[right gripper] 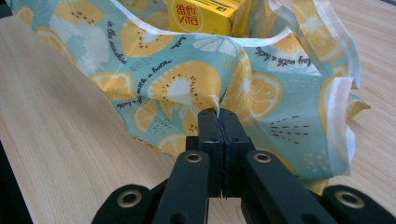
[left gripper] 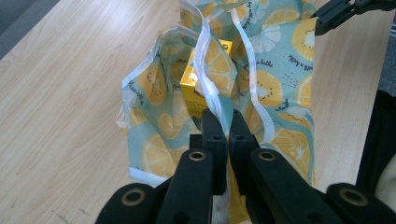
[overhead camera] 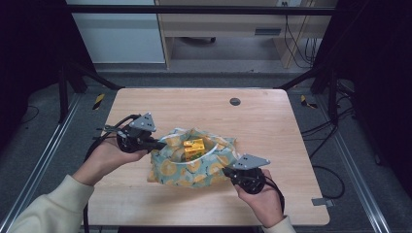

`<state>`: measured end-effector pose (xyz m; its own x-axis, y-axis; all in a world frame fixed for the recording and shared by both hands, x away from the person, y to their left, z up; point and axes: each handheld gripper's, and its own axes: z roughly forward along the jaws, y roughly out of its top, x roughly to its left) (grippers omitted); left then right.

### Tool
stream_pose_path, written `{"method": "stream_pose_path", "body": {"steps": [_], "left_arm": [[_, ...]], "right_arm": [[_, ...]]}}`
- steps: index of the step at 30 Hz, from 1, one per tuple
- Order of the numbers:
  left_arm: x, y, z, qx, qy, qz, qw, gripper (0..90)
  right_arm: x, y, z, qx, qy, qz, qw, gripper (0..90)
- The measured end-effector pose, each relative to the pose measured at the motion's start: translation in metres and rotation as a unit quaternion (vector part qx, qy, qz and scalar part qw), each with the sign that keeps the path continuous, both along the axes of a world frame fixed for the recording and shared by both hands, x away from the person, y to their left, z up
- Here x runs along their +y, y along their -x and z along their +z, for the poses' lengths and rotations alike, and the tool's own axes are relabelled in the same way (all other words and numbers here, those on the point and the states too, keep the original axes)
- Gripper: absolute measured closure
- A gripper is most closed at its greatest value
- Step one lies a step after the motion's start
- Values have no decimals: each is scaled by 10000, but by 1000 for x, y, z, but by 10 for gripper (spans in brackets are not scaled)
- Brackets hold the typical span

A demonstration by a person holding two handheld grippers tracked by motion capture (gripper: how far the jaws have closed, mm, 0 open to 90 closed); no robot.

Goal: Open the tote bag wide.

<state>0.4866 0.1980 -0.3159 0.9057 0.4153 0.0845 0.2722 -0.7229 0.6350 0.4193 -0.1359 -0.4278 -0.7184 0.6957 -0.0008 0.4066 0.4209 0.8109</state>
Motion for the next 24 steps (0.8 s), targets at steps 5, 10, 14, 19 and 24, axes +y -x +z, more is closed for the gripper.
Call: {"method": "stream_pose_path", "body": {"steps": [5, 10, 14, 19, 24], "left_arm": [[5, 9, 5, -36, 92, -50, 9999, 893], [9, 17, 8, -49, 245, -106, 9996, 893], [12, 27, 6, -62, 262, -215, 9994, 893], [16, 33, -10, 51, 183, -274, 9994, 893], [21, 36, -31, 241, 78, -278, 9993, 892]], "right_arm": [[-3, 1, -1, 42, -16, -22, 10000, 893], [-7, 0, -6, 114, 87, -72, 9999, 892], [-9, -3, -10, 190, 140, -94, 9997, 892], [-10, -4, -15, 309, 224, -96, 9992, 889], [-9, -4, -17, 361, 245, -71, 9990, 888]]}}
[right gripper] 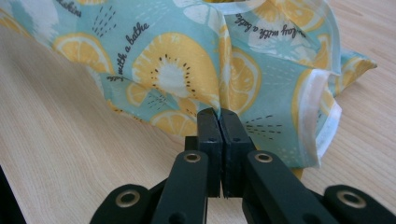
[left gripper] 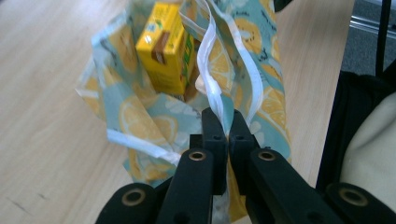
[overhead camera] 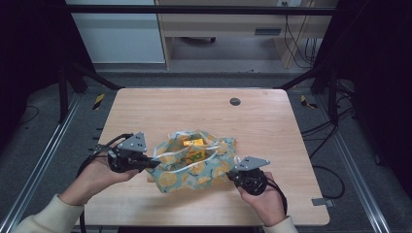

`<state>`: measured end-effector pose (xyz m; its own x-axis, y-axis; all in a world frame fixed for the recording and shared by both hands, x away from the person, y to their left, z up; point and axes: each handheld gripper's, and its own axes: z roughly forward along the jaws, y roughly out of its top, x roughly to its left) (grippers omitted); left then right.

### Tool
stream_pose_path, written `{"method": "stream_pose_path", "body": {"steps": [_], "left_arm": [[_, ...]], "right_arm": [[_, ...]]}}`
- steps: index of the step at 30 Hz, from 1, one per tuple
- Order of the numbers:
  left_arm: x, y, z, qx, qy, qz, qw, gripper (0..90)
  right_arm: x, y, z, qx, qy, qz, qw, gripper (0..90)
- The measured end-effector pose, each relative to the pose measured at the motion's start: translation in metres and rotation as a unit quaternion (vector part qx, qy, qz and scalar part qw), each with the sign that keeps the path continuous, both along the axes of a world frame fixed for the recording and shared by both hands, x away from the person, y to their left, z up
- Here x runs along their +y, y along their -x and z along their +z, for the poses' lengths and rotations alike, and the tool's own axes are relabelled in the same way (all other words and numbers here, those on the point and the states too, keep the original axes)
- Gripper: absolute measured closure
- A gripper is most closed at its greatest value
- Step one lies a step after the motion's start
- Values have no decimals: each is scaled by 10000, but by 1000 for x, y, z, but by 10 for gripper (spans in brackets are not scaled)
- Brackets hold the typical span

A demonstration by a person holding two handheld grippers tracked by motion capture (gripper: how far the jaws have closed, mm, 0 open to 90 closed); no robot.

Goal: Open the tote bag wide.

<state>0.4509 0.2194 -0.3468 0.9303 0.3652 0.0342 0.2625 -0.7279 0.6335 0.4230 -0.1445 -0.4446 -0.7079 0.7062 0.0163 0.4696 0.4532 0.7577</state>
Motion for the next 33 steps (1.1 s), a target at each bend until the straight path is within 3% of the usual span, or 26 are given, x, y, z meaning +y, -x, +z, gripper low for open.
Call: {"method": "stream_pose_path", "body": {"steps": [4, 12, 23, 33], "left_arm": [[4, 1, -16, 188, 128, 22, 9997, 892], [0, 4, -37, 299, -112, -62, 9995, 891], [-3, 1, -61, 489, -120, 11, 9987, 891], [-1, -1, -72, 480, -199, 58, 9986, 889]], "right_arm": [[0, -2, -3, 105, 12, -8, 9999, 875], [-1, -4, -7, 211, -23, -28, 9998, 816], [0, 0, 0, 54, -163, -144, 9997, 566], [-4, 6, 8, -135, -273, -279, 9991, 485]]}}
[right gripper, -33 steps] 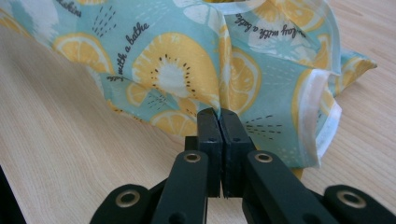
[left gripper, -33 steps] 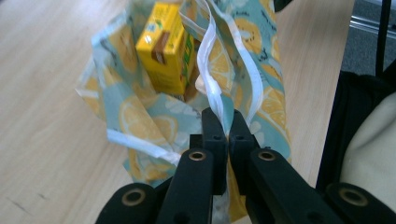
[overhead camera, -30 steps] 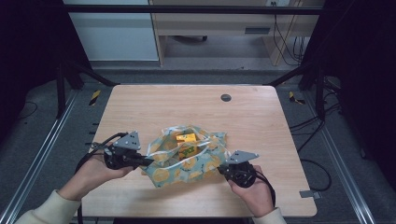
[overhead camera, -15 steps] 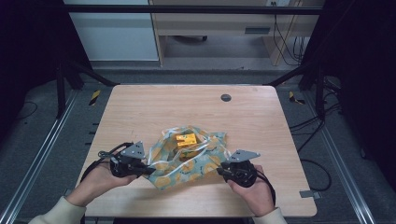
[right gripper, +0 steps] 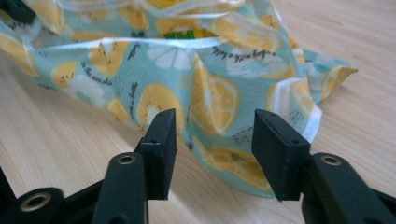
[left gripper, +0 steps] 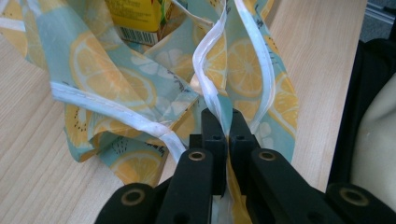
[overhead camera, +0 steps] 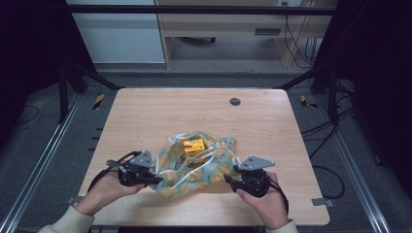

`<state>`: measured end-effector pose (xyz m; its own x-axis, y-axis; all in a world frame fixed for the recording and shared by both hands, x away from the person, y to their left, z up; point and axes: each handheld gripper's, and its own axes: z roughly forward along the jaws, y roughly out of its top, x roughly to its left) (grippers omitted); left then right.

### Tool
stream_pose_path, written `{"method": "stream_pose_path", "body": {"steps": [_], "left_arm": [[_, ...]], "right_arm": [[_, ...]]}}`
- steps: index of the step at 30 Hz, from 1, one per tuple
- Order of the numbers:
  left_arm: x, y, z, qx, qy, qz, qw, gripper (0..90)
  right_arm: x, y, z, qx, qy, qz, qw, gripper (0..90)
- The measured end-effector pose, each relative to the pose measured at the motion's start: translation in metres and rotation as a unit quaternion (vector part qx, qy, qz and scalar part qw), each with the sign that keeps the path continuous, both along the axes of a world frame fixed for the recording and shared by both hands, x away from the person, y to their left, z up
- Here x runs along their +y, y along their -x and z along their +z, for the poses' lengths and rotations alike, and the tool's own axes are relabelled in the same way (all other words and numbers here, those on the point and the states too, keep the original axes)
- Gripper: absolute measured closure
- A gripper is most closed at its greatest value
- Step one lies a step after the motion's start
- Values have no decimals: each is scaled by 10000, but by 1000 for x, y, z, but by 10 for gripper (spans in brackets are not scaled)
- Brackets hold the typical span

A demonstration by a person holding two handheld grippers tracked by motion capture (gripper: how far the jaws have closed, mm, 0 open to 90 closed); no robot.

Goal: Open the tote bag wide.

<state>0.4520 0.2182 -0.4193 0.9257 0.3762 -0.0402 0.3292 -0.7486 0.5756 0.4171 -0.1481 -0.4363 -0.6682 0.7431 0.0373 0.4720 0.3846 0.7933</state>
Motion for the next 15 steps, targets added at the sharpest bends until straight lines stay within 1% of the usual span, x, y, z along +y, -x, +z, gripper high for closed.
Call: {"method": "stream_pose_path", "body": {"steps": [1, 2, 3, 5, 6, 7, 9, 11, 12, 13, 14, 15], "left_arm": [[0, -1, -2, -40, -82, -15, 10000, 889], [0, -1, -3, -63, -102, -13, 9999, 889], [1, -2, -5, -84, -109, -1, 9999, 889], [1, -4, -7, -105, -77, 60, 9999, 889], [1, -5, -8, -119, -79, 66, 9999, 889], [2, -6, -9, -116, -50, 76, 9999, 889], [2, -8, -10, -146, 16, 125, 9998, 889], [2, -10, -10, -130, 78, 154, 9998, 890], [2, -11, -10, -134, 98, 167, 9997, 891], [2, -12, -10, -118, 120, 164, 9997, 891], [2, -12, -11, -106, 175, 201, 9996, 891], [3, -13, -11, -123, 146, 195, 9996, 891]], "right_arm": [[-1, -1, 2, -30, -2, 16, 10000, 476], [-1, -4, 6, -109, -13, -5, 9999, 456], [-1, -4, 6, -109, -13, -5, 9999, 456], [-1, -12, 11, -163, 21, -58, 9998, 439], [0, -20, 15, -212, 21, -98, 9997, 429], [0, -20, 15, -212, 21, -98, 9997, 429], [3, -32, 18, -234, 73, -145, 9996, 396], [6, -44, 18, -317, 65, -221, 9992, 375], [8, -54, 15, -284, 111, -258, 9992, 347], [8, -54, 15, -284, 111, -258, 9992, 347], [9, -58, 14, -235, 150, -241, 9993, 332], [11, -63, 11, -146, 173, -201, 9995, 322]]}}
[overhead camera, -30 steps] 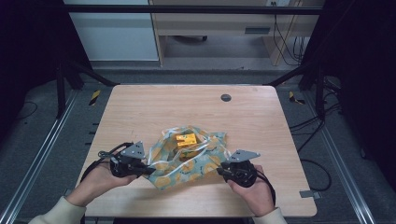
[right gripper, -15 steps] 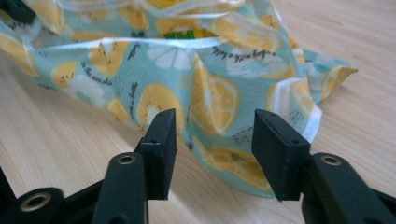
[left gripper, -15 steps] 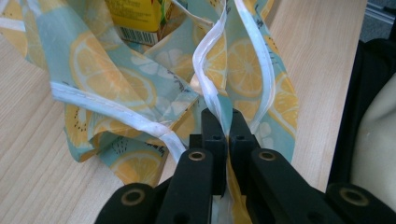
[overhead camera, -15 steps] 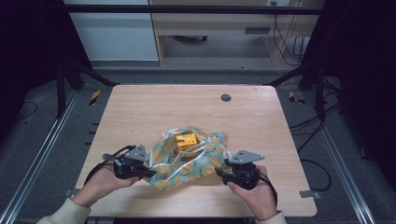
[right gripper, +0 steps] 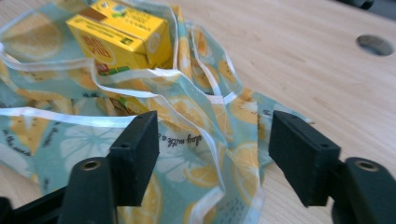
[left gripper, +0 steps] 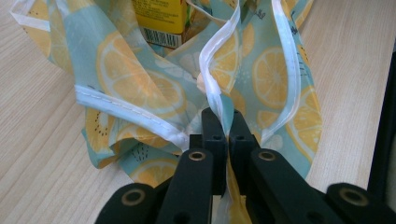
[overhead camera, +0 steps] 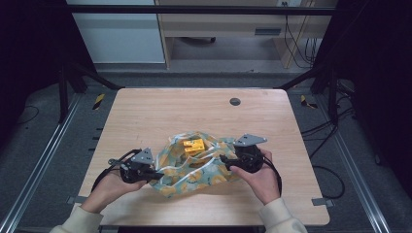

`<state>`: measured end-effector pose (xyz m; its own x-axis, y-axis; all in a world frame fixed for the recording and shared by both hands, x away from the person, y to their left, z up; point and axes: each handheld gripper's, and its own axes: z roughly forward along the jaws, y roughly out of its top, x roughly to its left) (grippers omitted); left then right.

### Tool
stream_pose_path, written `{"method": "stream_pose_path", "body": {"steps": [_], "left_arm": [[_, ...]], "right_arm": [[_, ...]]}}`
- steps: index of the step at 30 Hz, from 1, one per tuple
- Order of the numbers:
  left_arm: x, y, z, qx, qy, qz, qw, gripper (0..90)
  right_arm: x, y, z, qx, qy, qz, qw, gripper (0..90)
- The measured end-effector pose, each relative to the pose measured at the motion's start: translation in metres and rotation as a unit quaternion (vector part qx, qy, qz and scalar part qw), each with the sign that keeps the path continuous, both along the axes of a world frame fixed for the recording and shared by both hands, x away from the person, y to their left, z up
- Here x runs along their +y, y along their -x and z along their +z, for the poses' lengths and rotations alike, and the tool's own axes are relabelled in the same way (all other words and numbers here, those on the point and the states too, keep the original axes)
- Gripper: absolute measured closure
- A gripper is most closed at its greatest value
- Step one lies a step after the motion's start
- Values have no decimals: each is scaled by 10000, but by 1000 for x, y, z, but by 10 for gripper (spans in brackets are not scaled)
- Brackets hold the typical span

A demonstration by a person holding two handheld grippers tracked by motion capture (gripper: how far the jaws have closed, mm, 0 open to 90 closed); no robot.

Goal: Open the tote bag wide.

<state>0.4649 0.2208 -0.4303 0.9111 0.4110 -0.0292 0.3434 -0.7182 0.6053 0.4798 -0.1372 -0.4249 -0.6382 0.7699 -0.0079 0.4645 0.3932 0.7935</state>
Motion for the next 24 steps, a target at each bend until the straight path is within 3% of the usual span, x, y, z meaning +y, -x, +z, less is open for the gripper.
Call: {"method": "stream_pose_path", "body": {"steps": [2, 4, 5, 6, 7, 8, 11, 14, 20, 24], "left_arm": [[0, -1, -1, 0, -55, 6, 10000, 892], [1, -1, -3, 22, -54, 19, 10000, 892], [1, -1, -4, 34, -34, 36, 10000, 891], [1, -1, -4, 33, -17, 41, 10000, 891], [1, -1, -4, 32, -1, 37, 10000, 891], [1, -1, -4, 32, -1, 37, 10000, 891], [2, 0, 2, -41, 13, 12, 10000, 891], [3, 3, 7, -94, 95, 36, 9999, 891], [3, 9, 16, -215, 95, -44, 9997, 889], [1, 11, 14, -168, 51, -107, 9998, 890]], "right_arm": [[2, -9, -9, 221, 120, 52, 9997, 323], [3, -11, -11, 286, 189, 77, 9994, 348], [4, -15, -16, 549, 225, 148, 9981, 503], [4, -15, -16, 549, 225, 148, 9981, 503], [4, -15, -17, 581, 254, 232, 9977, 668], [4, -15, -17, 581, 254, 232, 9977, 668], [3, -10, -9, 636, 81, 375, 9972, 870], [2, -4, -2, 591, 61, 444, 9972, 882], [-6, 19, 22, 204, -122, 597, 9979, 884], [-9, 34, 23, 161, -152, 684, 9974, 885]]}}
